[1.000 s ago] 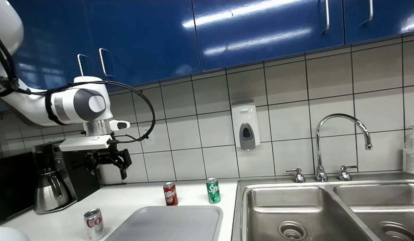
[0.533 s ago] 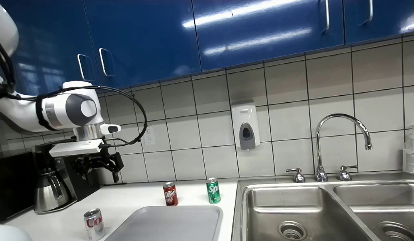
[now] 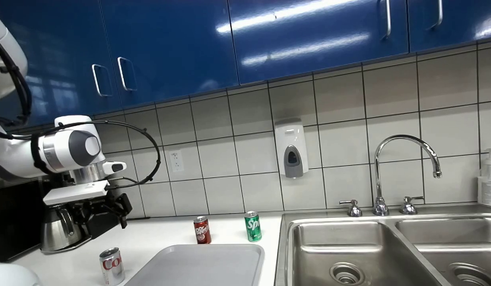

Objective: Put the cans on the grey tray

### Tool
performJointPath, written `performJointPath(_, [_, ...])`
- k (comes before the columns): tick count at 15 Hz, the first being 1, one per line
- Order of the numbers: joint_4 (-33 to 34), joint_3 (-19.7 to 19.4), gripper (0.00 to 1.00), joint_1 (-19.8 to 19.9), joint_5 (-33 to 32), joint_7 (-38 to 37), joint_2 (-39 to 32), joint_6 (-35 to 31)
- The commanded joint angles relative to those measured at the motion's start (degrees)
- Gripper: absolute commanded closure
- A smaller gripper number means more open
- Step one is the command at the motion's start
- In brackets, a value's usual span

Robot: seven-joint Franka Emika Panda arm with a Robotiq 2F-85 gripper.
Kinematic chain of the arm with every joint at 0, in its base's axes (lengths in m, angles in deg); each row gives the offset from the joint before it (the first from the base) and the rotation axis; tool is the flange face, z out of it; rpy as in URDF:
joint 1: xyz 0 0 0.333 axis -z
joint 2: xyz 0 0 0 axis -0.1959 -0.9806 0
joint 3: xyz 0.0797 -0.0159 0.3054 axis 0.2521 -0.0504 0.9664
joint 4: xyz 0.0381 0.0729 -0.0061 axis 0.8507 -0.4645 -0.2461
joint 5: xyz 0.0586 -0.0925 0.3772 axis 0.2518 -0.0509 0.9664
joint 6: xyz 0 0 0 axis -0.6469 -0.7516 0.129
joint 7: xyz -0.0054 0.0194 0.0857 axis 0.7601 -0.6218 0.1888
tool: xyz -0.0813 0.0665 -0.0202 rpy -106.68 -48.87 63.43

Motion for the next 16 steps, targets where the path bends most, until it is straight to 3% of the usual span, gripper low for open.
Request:
performJointPath(1, [3.3, 0.2, 0.00, -0.3, -2.1, -0.7, -5.0, -1.3])
performJointPath(16, [11.1, -0.1, 0.00, -3.1, -3.1, 2.2, -17.6, -2.1])
